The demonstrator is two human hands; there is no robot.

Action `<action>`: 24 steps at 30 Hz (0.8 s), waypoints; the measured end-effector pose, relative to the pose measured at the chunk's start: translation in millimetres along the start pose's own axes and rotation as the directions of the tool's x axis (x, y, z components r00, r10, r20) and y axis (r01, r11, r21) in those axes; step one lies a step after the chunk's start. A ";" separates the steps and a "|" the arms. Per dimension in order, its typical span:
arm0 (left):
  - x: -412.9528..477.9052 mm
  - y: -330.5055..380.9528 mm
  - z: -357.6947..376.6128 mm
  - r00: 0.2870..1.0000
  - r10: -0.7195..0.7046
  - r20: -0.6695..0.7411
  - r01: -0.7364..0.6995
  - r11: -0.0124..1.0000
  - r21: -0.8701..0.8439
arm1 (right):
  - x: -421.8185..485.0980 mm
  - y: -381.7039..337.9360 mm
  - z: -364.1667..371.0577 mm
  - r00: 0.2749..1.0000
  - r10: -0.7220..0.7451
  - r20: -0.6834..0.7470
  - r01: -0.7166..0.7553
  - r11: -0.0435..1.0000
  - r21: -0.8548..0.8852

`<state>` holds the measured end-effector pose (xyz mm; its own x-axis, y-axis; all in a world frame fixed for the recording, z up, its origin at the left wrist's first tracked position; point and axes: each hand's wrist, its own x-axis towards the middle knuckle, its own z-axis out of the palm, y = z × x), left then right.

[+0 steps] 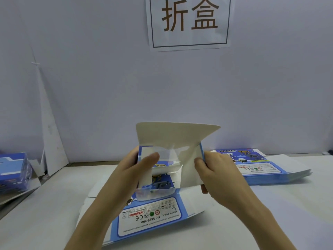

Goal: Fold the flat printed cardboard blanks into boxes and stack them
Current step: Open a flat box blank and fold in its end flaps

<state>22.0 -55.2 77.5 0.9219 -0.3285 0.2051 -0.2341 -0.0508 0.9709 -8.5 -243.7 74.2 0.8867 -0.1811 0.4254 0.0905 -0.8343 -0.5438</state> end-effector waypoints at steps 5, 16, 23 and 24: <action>3.9 -15.4 3.2 0.963 -0.013 -0.269 0.138 0.881 0.451 | -3.8 -3.7 7.7 0.983 -0.115 -0.140 0.102 0.990 -0.097; -0.1 -6.6 10.2 0.906 0.173 -0.387 0.061 0.850 0.523 | -2.3 0.6 19.2 0.965 -0.150 -0.215 0.133 0.987 -0.092; 4.3 -6.0 9.9 0.851 0.263 -0.455 0.151 0.707 0.691 | -3.4 1.1 12.7 0.922 -0.255 -0.291 0.247 0.967 -0.067; 4.6 -5.6 9.1 0.831 0.290 -0.474 0.130 0.728 0.673 | -4.7 1.0 10.2 0.930 -0.265 -0.256 0.279 0.960 0.019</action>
<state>24.7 -65.1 71.9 0.8446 0.1595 0.5111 -0.2586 -0.7143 0.6503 -7.9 -238.4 64.3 0.6845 -0.0802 0.7246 0.3433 -0.8414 -0.4174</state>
